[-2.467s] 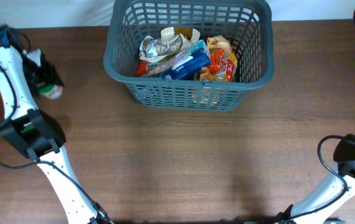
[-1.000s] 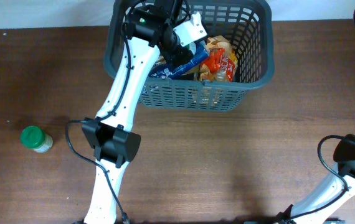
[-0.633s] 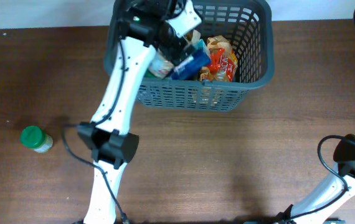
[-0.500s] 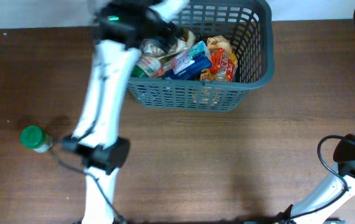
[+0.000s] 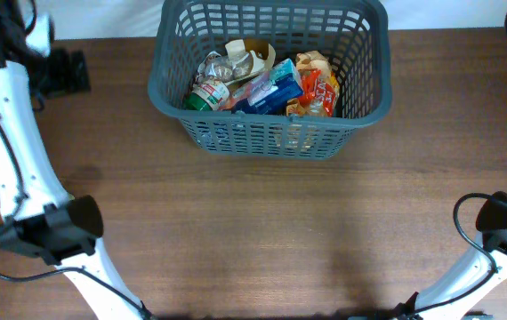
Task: Pack container
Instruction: 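Return the left gripper to the second green-lidded jar and grasp it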
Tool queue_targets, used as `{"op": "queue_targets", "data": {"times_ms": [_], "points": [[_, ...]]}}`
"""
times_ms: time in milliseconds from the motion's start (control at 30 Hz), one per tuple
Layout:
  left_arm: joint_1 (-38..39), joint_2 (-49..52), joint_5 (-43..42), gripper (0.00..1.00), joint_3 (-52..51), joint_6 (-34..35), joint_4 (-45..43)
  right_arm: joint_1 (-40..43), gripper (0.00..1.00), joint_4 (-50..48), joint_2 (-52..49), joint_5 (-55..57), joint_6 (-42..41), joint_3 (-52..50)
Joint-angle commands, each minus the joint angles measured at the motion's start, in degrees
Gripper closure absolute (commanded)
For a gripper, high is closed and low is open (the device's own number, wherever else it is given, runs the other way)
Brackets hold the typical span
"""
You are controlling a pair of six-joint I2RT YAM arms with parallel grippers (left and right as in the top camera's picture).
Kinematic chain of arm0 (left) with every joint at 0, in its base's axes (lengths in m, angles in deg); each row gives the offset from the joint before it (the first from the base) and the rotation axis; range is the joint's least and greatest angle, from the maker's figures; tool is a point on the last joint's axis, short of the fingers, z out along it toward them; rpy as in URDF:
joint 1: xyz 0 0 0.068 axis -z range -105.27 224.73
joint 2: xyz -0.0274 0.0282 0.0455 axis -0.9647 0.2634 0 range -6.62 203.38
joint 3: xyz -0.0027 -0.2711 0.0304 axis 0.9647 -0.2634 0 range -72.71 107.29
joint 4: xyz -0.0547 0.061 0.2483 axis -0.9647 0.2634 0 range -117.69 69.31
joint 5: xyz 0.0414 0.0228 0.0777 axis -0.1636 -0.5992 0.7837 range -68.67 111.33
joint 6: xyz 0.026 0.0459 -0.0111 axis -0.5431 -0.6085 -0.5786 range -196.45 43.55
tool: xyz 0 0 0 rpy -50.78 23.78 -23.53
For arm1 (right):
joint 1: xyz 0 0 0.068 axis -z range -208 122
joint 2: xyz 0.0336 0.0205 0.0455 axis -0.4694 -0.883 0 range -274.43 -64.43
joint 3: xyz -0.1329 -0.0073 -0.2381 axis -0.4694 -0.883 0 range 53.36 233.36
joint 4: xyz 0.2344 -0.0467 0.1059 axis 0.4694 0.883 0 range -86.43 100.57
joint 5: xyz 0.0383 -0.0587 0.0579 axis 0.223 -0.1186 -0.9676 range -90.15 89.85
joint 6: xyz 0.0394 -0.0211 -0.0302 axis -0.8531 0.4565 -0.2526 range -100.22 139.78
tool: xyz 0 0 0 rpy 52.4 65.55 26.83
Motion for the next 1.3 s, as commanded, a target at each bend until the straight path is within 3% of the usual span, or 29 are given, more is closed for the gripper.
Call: {"op": "queue_targets", "data": {"times_ms": [0, 100, 500, 867, 933, 1200, 1267], "points": [[-3.8, 0.2, 0.2, 0.07, -9.7, 2.7, -0.1, -0.3, 0.01, -0.2, -0.4, -0.3, -0.3, -0.3], [-6.9, 0.2, 3.0, 0.07, -18.1, 2.7, -1.7, -0.3, 0.01, -0.2, -0.4, -0.3, -0.3, -0.3], [-18.3, 0.2, 0.3, 0.07, -40.3, 2.9, -12.3, -0.3, 0.01, -0.2, -0.4, -0.3, -0.3, -0.3], [-19.8, 0.2, -3.3, 0.1, -54.5, -0.3, -22.4, -0.3, 0.01, -0.2, -0.4, -0.3, -0.3, -0.3], [-19.8, 0.2, -3.2, 0.15, -57.0, -0.3, -24.7, -0.3, 0.01, -0.2, -0.4, -0.3, -0.3, -0.3], [-19.8, 0.2, -3.1, 0.21, -59.2, -0.1, -26.7, -0.3, 0.01, -0.2, -0.4, -0.3, -0.3, -0.3], [-19.8, 0.2, -3.1, 0.3, -59.2, -0.1, -26.8, -0.3, 0.01, -0.2, -0.4, -0.3, -0.3, -0.3]]}}
